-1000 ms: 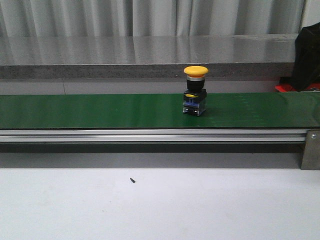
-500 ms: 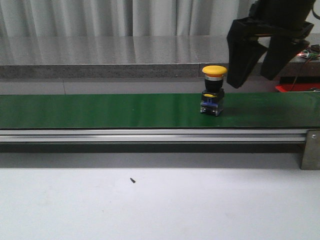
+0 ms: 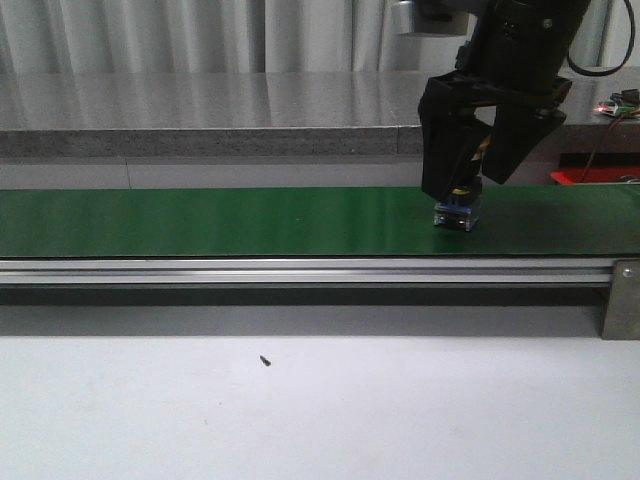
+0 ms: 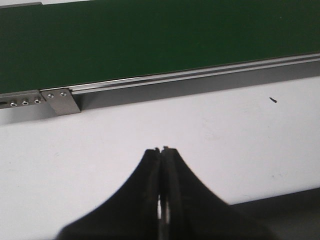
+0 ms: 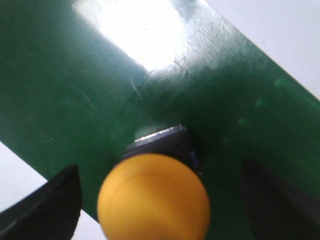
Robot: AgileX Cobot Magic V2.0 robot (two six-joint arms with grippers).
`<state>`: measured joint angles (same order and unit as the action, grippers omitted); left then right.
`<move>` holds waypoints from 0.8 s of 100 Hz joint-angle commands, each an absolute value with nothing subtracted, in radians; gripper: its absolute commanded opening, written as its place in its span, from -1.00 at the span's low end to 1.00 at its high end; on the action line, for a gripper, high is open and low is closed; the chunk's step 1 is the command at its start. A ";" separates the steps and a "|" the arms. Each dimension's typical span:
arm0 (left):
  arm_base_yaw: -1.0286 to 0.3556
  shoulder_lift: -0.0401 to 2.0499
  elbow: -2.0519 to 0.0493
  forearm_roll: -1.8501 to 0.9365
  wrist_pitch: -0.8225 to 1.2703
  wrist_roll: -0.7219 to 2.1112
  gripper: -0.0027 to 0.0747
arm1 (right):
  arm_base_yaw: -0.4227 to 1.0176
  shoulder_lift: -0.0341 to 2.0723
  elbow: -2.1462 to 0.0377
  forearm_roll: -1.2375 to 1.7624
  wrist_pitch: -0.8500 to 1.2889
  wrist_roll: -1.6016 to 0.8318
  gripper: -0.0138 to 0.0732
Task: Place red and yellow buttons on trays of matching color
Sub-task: 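Lower the right gripper onto the second yellow button and grasp it, then carry the second yellow button into the yellow tray and open the right gripper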
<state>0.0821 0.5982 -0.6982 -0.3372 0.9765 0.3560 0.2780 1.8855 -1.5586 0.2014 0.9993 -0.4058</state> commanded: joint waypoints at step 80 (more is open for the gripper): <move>0.074 0.600 -0.722 -0.367 0.925 0.357 -0.98 | 0.139 1.697 -1.578 0.212 0.996 -0.371 -0.48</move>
